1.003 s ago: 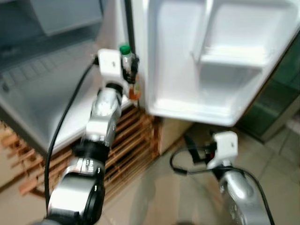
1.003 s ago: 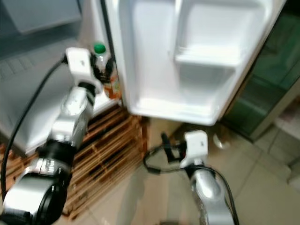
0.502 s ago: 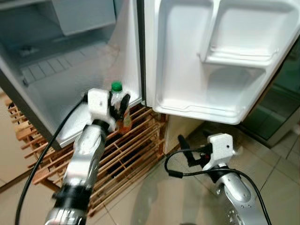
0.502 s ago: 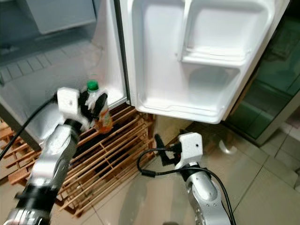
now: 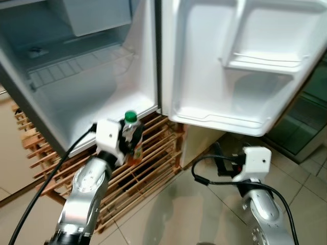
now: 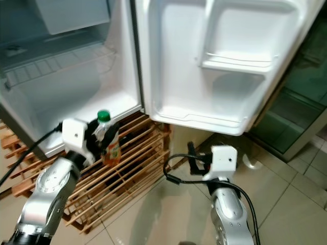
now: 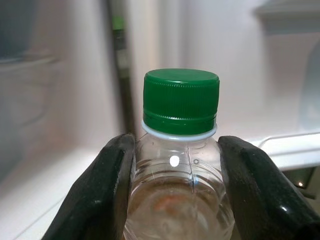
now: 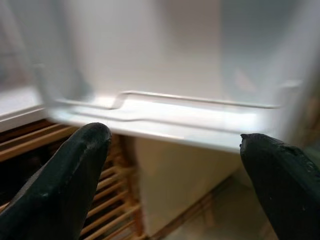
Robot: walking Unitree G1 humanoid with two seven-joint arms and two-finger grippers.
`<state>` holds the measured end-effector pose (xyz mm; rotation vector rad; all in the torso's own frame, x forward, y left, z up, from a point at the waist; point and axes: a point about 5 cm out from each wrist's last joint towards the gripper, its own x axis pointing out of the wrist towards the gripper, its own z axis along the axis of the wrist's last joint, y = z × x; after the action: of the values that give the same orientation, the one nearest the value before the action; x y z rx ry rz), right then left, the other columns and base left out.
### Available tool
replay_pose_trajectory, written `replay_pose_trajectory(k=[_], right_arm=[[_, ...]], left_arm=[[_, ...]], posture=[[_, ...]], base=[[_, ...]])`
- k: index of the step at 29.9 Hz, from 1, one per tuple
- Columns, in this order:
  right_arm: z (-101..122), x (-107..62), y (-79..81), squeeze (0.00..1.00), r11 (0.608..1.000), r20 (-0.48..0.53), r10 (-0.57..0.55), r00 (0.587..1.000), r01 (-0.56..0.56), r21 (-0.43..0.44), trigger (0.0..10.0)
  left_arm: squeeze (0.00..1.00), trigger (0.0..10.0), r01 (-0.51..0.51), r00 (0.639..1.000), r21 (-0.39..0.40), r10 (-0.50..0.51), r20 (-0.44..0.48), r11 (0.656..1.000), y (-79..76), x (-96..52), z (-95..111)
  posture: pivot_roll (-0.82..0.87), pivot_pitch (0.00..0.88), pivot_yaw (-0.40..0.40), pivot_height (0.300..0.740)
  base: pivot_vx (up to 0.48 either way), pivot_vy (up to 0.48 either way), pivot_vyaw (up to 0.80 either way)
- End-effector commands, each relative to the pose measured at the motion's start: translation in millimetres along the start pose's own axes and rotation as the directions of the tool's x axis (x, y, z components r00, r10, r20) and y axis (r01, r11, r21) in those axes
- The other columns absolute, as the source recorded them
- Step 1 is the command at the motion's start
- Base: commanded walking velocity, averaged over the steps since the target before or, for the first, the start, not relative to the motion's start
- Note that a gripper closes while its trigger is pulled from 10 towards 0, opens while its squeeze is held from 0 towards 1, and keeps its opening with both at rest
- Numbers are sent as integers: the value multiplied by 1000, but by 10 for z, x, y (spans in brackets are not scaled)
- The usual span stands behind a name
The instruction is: Restocking fridge
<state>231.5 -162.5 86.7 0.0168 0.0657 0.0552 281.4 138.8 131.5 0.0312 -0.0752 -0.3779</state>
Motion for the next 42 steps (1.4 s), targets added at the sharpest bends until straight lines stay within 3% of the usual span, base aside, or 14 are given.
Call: replay_pose_trajectory(k=[1, 12, 19, 24, 25, 27, 32, 36, 42], right_arm=[[2, 10, -48, 0, 1000, 7, -17, 1000, 17, -8, 10000], [0, 14, 18, 0, 999, 9, 29, 1000, -29, -25, 10000], [-6, 2, 92, 0, 995, 6, 93, 996, -93, -27, 10000], [10, -123, 178, 0, 978, 13, 203, 979, -202, -44, 10000], [-14, -208, 205, 0, 964, -8, 258, 966, -258, -58, 10000], [-68, -276, 173, 0, 963, -36, 261, 965, -262, -60, 10000], [-111, -299, 141, 0, 967, -59, 247, 967, -250, -48, 10000], [-104, -292, 158, 0, 964, -57, 259, 964, -261, -44, 10000], [-56, -298, 152, 0, 957, -57, 283, 957, -286, -54, 10000]], left_arm=[[0, 10000, 13, 1000, 9, -13, 4, 1000, 6, 57, 29], [0, 10000, 1, 1000, 57, -1, 1, 998, 58, 130, 6], [0, 10000, 35, 994, 55, -40, 102, 998, -8, 212, 241], [0, 10000, 57, 985, 69, -67, 159, 996, -55, 258, 415], [0, 10000, 81, 978, 71, -93, 185, 994, -96, 287, 512], [0, 10000, 104, 971, 64, -115, 210, 993, -140, 320, 610], [0, 10000, 146, 956, 31, -149, 254, 989, -247, 439, 767], [0, 10000, 150, 948, 65, -162, 273, 987, -311, 544, 768], [0, 10000, 143, 944, 24, -144, 296, 989, -455, 779, 645]], posture=[[-229, 0, 65, 740], [-230, 0, 54, 740], [-229, 0, 51, 740], [-235, 0, 50, 740], [-240, 0, 48, 740], [-242, 0, 47, 740], [-249, 0, 49, 740], [-251, 0, 40, 740], [-297, 0, 17, 740]], base=[[296, -371, 0], [210, -217, 0], [292, 171, -255], [179, 345, -279], [0, 0, 0], [0, 0, 0], [0, 0, 0], [0, 0, 0], [0, 0, 0]])
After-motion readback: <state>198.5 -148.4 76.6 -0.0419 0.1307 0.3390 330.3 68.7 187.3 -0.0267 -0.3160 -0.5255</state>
